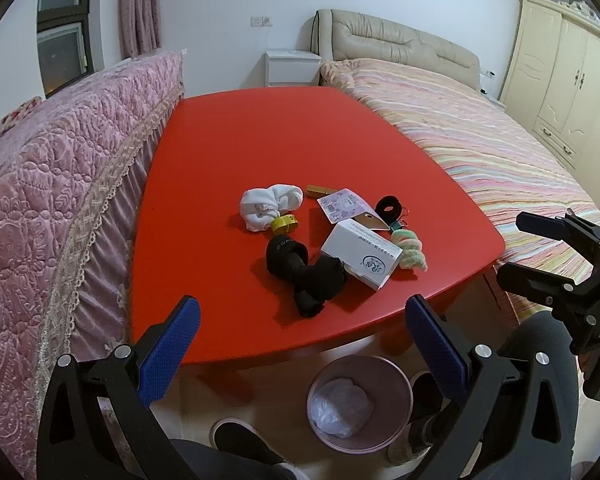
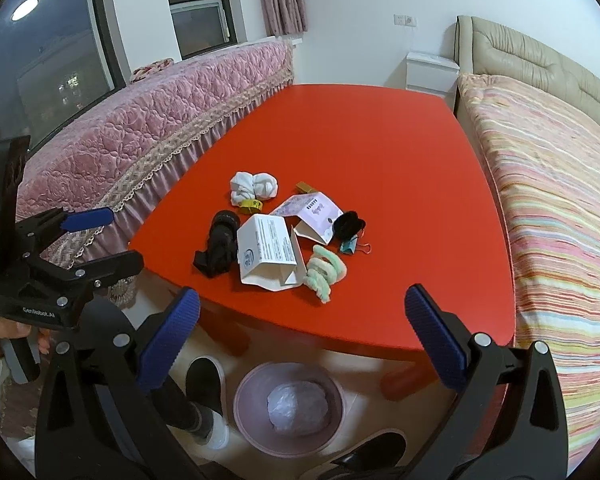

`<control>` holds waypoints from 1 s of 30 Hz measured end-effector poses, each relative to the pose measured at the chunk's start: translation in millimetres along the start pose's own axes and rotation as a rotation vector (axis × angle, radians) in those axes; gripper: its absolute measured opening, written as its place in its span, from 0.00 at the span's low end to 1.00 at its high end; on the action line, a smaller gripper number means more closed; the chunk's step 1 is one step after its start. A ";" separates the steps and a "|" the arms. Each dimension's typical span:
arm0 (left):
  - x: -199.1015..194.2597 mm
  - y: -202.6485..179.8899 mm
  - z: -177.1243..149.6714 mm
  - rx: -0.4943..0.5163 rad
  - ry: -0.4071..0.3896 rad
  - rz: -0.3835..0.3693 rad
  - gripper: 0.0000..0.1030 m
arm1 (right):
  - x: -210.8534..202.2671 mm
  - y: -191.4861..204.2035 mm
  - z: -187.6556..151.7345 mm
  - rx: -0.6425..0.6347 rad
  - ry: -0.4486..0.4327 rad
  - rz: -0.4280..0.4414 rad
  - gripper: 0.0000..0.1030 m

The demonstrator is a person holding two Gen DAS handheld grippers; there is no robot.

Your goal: Collect trash

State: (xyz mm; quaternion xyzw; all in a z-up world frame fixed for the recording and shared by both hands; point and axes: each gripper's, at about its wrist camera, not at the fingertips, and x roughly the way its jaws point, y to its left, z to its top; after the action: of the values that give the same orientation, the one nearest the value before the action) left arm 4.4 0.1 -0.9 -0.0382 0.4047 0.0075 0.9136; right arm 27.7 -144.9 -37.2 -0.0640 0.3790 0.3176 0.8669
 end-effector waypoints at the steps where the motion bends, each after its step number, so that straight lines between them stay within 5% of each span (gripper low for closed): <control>1: 1.0 0.0 -0.4 -0.002 0.002 -0.001 0.95 | 0.7 0.1 -0.7 0.000 0.003 0.001 0.97; 11: 5.5 -4.0 -2.6 0.005 0.010 -0.003 0.95 | 8.8 -4.2 -3.4 0.004 0.024 0.004 0.97; 25: 5.5 0.3 -6.2 -0.015 0.015 -0.004 0.95 | 79.6 -20.7 15.2 -0.108 0.160 0.009 0.96; 30: 5.5 5.2 -8.8 -0.030 0.020 0.002 0.95 | 105.0 -18.1 14.1 -0.162 0.229 0.003 0.70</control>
State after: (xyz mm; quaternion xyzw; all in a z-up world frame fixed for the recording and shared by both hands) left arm 1.4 4.5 -11.1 -0.0516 0.4136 0.0141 0.9089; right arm 100.9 -101.5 -102.9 -0.1691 0.4485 0.3393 0.8094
